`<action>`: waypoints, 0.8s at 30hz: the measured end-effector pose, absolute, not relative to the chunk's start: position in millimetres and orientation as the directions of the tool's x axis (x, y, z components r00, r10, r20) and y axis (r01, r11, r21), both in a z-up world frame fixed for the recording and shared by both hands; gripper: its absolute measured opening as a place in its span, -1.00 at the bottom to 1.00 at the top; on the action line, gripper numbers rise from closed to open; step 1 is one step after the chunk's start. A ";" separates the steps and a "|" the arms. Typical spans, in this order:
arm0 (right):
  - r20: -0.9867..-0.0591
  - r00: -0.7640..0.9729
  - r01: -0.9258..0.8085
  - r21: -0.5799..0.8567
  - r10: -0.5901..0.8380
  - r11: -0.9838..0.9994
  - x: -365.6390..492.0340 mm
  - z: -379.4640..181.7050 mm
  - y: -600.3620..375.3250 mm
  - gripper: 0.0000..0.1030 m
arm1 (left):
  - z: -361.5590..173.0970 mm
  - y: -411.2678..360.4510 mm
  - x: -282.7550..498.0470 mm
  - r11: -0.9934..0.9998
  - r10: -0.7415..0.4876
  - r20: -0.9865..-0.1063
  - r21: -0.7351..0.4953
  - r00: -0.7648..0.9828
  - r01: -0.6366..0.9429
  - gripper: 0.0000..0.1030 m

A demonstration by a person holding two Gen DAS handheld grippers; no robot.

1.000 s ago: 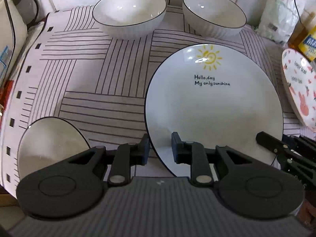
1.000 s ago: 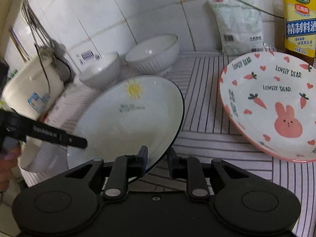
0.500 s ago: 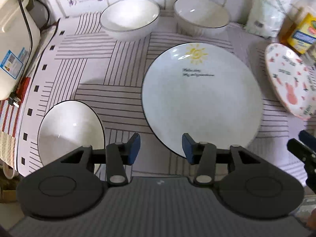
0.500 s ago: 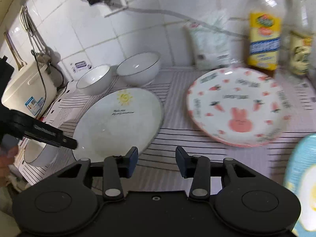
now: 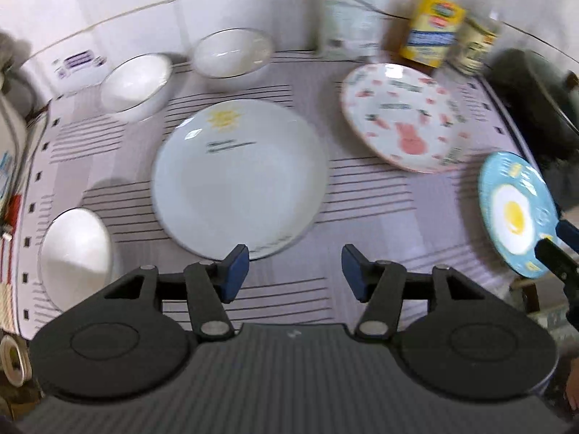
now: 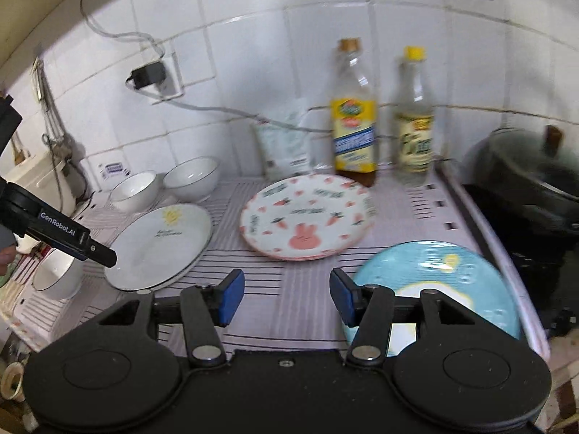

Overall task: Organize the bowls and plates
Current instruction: 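Move both grippers to the rim of the blue egg plate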

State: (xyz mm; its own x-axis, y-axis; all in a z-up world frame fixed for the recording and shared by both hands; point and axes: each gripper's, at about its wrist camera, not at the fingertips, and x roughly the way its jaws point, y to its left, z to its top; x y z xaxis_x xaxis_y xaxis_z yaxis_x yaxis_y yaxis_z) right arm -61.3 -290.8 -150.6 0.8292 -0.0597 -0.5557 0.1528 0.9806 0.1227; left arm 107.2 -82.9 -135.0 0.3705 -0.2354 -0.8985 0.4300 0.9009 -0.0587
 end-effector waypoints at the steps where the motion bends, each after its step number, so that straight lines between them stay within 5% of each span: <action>1: -0.549 0.832 0.166 0.117 -0.076 0.979 -68.4 -150.0 -293.6 0.16 | -134.4 -90.3 104.0 0.893 -0.244 -0.898 -0.062 0.365 0.446 0.12; 13: -0.526 0.819 0.340 0.124 -0.229 0.932 -114.6 -156.0 -332.1 0.27 | -130.3 -174.8 64.6 0.775 -0.334 -0.891 -0.074 0.307 0.628 0.45; 24: -0.548 0.749 0.533 0.166 -0.372 0.829 -118.2 -208.9 -380.8 0.26 | -161.2 -246.5 60.4 0.709 -0.359 -0.906 -0.108 0.224 0.697 0.45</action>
